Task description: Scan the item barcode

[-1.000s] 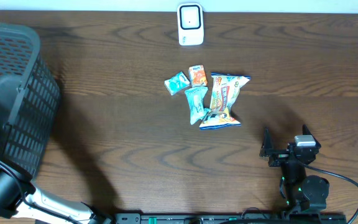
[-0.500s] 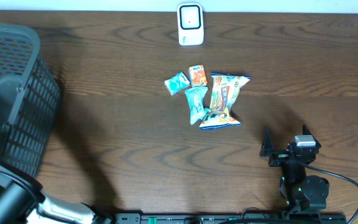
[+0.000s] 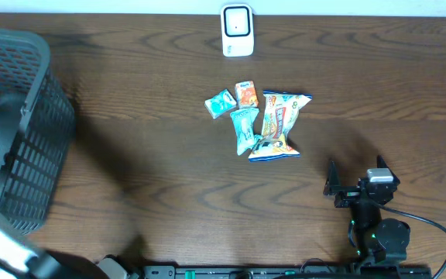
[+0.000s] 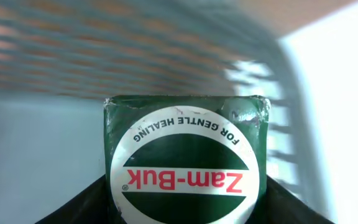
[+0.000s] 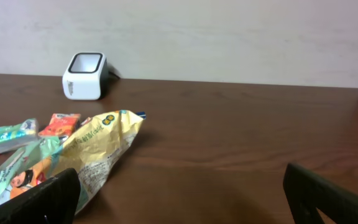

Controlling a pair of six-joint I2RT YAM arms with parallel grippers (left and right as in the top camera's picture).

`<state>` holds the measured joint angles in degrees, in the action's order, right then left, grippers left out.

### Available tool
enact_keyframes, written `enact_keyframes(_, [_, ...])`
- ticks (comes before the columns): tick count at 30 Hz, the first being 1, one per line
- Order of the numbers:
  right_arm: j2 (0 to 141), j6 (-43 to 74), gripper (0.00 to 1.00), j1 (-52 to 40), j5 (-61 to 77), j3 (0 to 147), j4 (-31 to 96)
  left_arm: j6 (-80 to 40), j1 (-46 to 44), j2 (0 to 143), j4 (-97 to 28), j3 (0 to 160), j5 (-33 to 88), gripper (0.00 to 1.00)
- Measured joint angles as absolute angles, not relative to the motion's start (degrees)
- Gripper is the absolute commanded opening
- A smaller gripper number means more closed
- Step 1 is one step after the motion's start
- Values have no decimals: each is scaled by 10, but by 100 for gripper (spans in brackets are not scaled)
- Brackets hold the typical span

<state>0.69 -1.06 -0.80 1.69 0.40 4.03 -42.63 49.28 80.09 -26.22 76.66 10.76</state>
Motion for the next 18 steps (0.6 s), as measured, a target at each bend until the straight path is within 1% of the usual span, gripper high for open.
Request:
enact_keyframes(5, [7,-10,99,-8,17,4,40,-483,412,736,-201,767,167,58])
enact_keyframes(7, [7,-10,99,-8,17,4,40,-499,358,715,-181,767,180,58])
enact_keyframes(13, [7,-10,99,-8,17,4,41,-517,172,701,-177,767,194,58])
enact_keyframes(16, [7,-10,99,-8,17,4,41,-516,55,725,-196,767,182,58])
enact_keyframes(18, [7,-10,99,-8,17,4,41,-503,4,744,-196,767,164,58])
